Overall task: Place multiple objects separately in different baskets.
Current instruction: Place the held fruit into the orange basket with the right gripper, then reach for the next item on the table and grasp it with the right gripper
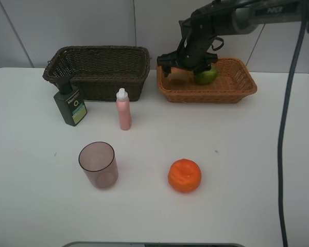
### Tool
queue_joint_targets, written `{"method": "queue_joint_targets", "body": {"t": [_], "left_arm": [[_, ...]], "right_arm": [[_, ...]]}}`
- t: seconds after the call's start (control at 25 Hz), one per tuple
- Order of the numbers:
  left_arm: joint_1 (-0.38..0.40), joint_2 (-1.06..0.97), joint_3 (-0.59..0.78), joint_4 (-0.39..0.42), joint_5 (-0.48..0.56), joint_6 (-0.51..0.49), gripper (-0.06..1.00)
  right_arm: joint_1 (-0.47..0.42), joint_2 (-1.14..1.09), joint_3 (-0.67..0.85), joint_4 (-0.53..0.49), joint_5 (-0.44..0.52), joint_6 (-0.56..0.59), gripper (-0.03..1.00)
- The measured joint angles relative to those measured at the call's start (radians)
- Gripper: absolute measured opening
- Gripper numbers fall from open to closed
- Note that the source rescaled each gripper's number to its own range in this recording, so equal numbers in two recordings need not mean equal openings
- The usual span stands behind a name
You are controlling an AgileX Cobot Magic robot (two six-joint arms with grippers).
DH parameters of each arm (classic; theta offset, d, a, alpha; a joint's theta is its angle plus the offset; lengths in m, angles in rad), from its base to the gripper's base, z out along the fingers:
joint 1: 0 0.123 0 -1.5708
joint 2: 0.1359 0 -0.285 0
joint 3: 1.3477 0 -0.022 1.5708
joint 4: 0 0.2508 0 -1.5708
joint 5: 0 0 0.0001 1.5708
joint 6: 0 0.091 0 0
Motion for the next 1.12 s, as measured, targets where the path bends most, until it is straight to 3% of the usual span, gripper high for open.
{"method": "queue_joint_targets", "body": {"t": [0.12, 0.32, 0.6, 0.76, 0.96, 1.12], "left_arm": [[0.000, 0.000, 0.000, 0.000, 0.000, 0.000, 0.96], [0.000, 0.000, 0.000, 0.000, 0.000, 0.000, 0.96], [0.000, 0.000, 0.000, 0.000, 0.000, 0.000, 0.96], [0.000, 0.000, 0.000, 0.000, 0.000, 0.000, 0.96], [0.000, 0.000, 0.000, 0.000, 0.000, 0.000, 0.96], [0.000, 0.000, 0.000, 0.000, 0.000, 0.000, 0.96]], "right_arm": [[0.000, -0.016, 0.000, 0.000, 0.052, 0.000, 0.94], [0.000, -0.082, 0.000, 0.020, 0.218, -0.053, 0.94], [0.000, -0.166, 0.009, 0.206, 0.421, -0.211, 0.94], [0.000, -0.248, 0.148, 0.236, 0.401, -0.239, 0.94], [0.001, -0.414, 0.428, 0.244, 0.269, -0.213, 0.94], [0.045, -0.539, 0.623, 0.252, 0.223, -0.215, 0.94]]}}
